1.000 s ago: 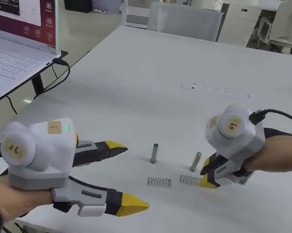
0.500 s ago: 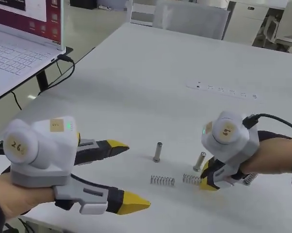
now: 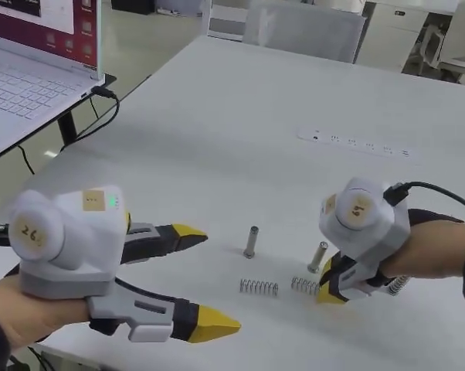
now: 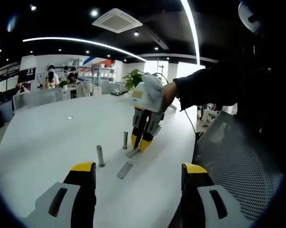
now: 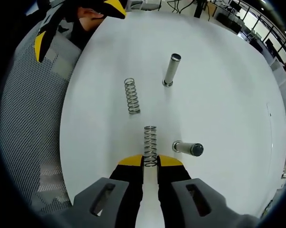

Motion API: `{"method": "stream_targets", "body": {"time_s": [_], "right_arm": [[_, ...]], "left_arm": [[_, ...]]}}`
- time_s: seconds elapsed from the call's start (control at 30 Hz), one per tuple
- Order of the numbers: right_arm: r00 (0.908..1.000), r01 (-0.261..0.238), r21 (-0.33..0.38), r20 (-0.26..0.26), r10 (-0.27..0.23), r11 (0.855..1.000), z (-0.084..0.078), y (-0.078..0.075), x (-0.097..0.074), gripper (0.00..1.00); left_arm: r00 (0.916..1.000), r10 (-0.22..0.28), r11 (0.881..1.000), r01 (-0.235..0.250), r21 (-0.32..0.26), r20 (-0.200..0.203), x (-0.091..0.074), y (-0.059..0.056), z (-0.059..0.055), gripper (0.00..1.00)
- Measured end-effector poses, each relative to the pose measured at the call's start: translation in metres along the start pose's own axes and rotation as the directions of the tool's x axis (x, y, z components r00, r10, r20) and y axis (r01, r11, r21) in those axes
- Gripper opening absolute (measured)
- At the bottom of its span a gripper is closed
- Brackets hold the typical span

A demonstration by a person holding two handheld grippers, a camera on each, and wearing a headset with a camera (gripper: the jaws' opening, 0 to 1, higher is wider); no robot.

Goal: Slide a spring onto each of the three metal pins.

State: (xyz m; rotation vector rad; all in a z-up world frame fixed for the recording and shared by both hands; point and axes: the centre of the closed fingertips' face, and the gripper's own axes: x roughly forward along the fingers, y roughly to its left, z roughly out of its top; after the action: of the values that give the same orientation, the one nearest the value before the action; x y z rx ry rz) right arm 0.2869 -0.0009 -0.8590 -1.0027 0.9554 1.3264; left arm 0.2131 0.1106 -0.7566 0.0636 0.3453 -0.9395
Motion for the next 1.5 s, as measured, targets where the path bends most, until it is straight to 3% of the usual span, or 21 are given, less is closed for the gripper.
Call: {"method": "stream_targets", "body": {"time_s": [0.5, 0.93, 1.5], "right_arm": [[0.9999, -0.007, -0.021, 0.013, 0.007, 1.0, 0.005, 0.015, -0.031, 0.08], [0.9955, -0.04, -0.086, 0.082, 0.047, 0.995, 0.041, 0.04, -0.072, 0.08], [0.9936, -0.035, -0.21, 0.098, 0.057, 0.977, 0.074, 0.06, -0.095, 0.08]], "left_arm": [[0.9997, -0.025, 1.0, 0.025, 0.011, 0.004, 0.005, -0.005, 0.003, 0.68], [0.9985, -0.054, 0.998, 0.053, 0.036, 0.005, 0.013, -0.012, 0.013, 0.64], [0.9955, -0.092, 0.994, 0.09, 0.069, 0.022, 0.02, -0.02, 0.028, 0.56]]}}
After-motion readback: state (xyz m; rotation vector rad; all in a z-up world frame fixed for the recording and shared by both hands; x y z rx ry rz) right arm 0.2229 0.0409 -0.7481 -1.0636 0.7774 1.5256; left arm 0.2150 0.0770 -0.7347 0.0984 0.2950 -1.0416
